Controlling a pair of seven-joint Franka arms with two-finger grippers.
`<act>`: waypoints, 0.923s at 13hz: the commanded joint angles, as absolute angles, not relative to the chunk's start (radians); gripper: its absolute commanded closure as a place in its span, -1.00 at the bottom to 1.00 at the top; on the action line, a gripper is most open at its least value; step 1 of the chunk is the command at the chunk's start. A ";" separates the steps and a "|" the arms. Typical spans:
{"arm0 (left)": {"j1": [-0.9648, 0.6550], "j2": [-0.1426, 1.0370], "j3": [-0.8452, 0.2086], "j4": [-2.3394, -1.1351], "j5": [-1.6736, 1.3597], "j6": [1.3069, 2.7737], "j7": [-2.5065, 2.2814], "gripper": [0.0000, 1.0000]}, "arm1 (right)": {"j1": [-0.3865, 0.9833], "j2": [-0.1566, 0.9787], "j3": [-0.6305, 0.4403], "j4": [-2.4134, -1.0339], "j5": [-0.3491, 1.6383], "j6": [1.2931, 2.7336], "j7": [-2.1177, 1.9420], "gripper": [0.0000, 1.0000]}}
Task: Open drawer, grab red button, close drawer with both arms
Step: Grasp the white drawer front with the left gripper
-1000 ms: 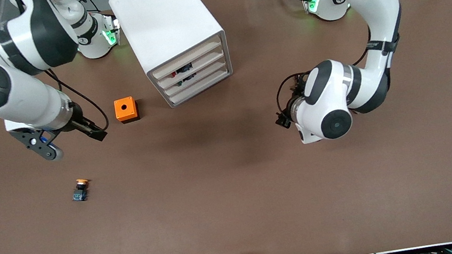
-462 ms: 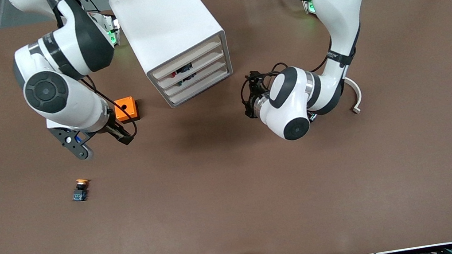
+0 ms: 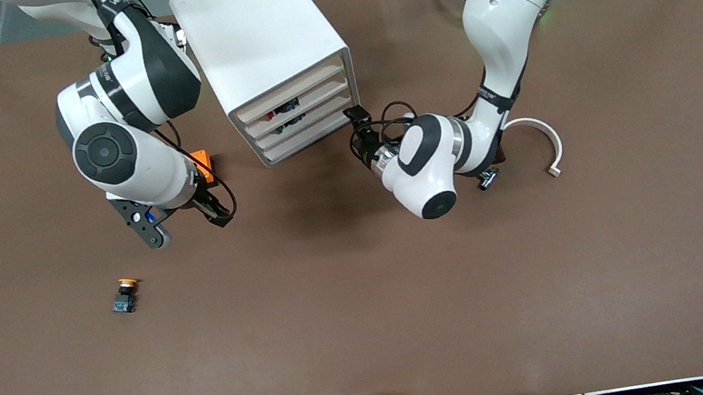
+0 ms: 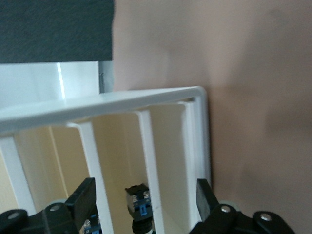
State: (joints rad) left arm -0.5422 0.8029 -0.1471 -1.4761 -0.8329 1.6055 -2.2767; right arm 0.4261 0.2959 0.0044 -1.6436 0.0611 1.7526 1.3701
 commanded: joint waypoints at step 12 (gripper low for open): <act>-0.646 0.841 -0.138 -1.453 -0.968 1.565 -2.470 1.00 | 0.498 0.327 -0.005 -1.628 0.118 1.809 1.488 -0.99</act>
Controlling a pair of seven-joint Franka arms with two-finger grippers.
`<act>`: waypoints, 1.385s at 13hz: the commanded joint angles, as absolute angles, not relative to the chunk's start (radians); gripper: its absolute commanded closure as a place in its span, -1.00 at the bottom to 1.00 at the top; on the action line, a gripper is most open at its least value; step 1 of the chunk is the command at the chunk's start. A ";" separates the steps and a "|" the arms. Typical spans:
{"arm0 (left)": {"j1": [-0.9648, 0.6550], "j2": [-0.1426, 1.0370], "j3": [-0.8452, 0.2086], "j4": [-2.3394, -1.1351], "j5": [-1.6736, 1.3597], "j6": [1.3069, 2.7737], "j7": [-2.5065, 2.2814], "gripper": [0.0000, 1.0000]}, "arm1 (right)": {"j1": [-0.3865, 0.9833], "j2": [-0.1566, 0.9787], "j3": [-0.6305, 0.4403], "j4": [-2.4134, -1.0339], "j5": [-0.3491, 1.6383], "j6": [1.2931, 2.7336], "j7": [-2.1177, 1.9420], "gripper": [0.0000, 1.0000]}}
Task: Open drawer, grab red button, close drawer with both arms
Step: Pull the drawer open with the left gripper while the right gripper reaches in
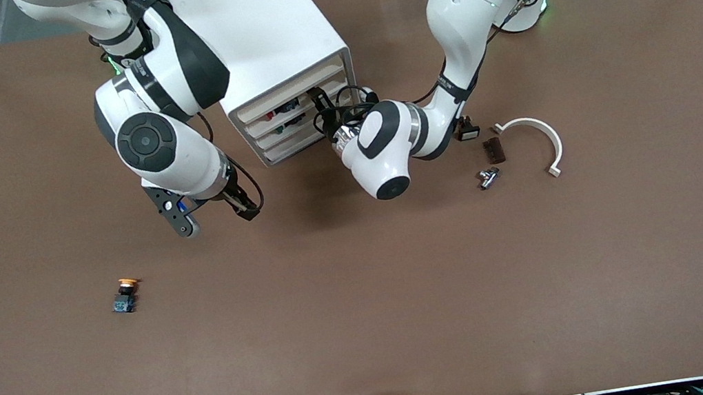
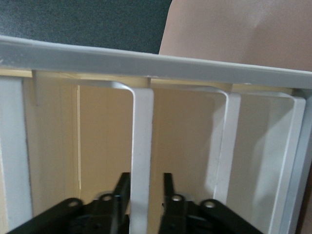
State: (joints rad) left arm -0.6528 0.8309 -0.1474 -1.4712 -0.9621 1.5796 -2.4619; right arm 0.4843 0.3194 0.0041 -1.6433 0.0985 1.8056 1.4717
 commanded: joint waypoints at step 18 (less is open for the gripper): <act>-0.420 0.815 -0.086 -1.371 -0.864 1.551 -2.134 -0.99 | 0.765 0.405 -0.006 -1.638 0.112 2.014 1.919 -0.99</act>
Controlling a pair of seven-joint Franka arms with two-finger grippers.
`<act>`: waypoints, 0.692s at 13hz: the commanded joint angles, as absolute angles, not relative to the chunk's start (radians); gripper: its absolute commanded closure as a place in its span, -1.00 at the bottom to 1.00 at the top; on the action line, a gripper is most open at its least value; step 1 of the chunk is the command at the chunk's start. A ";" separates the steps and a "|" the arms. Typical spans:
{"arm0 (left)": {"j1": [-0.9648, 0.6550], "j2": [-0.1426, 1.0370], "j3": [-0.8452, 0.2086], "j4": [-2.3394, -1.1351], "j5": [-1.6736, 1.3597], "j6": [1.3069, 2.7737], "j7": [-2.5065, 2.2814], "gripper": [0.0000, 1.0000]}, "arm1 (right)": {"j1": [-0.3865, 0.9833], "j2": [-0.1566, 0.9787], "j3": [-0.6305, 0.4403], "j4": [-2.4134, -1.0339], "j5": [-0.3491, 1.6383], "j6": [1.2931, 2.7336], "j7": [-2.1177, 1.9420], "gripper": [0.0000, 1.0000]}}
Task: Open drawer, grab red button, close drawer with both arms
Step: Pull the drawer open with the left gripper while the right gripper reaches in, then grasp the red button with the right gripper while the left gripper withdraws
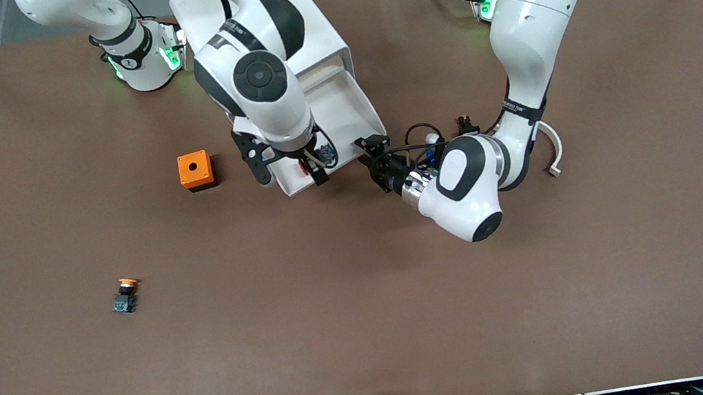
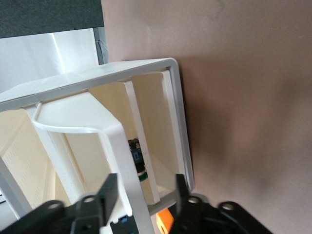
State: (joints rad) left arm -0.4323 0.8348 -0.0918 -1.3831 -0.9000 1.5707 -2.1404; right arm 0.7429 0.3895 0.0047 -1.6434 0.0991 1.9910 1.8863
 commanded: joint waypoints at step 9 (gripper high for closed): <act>-0.336 0.707 -0.097 -1.301 -0.412 1.536 -2.042 -0.98 | 0.801 0.403 -0.006 -1.720 0.103 2.072 1.910 -0.70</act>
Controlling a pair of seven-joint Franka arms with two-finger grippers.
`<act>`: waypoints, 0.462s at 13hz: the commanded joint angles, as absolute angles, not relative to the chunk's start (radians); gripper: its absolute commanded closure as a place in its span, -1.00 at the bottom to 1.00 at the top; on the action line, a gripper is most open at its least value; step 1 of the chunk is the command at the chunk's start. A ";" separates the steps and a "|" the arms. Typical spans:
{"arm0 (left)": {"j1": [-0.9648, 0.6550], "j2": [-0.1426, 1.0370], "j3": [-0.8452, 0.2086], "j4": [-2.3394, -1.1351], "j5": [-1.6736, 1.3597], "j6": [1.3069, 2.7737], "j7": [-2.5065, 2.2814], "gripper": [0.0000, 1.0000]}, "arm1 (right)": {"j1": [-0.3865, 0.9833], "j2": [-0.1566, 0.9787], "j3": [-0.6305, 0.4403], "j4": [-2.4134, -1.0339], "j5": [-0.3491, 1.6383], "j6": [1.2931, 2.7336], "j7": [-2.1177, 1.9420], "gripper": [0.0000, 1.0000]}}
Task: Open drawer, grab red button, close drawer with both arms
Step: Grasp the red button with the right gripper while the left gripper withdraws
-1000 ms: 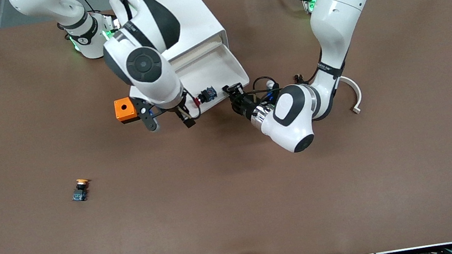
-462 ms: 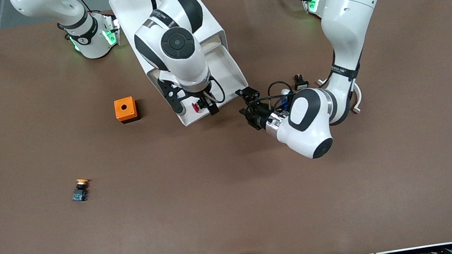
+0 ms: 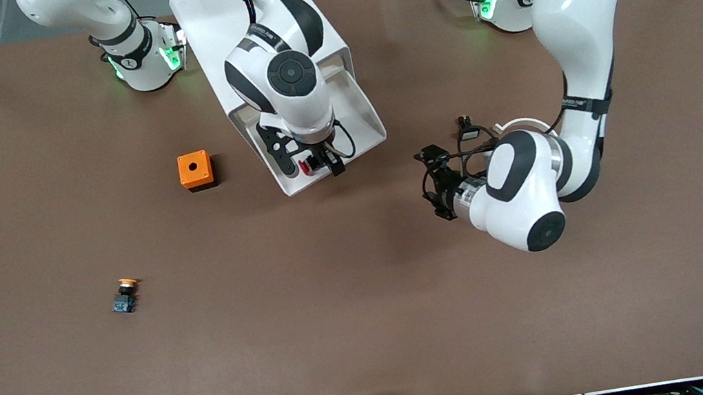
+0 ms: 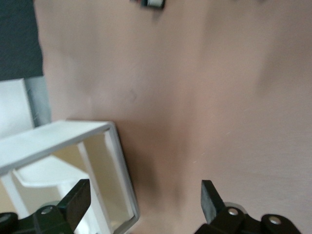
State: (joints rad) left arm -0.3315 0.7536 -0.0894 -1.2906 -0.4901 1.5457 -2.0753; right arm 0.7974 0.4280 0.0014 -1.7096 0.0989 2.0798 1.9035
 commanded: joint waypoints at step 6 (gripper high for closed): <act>-0.342 0.594 -0.092 -1.301 -0.252 1.536 -1.792 -0.99 | 0.801 0.394 -0.009 -1.718 0.103 2.054 1.905 -0.29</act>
State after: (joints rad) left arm -0.3356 0.6278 -0.0936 -1.2844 -0.3071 1.5431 -1.8414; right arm 0.7973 0.4140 -0.0054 -1.7075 0.0988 2.0605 1.9029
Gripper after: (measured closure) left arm 0.004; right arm 0.286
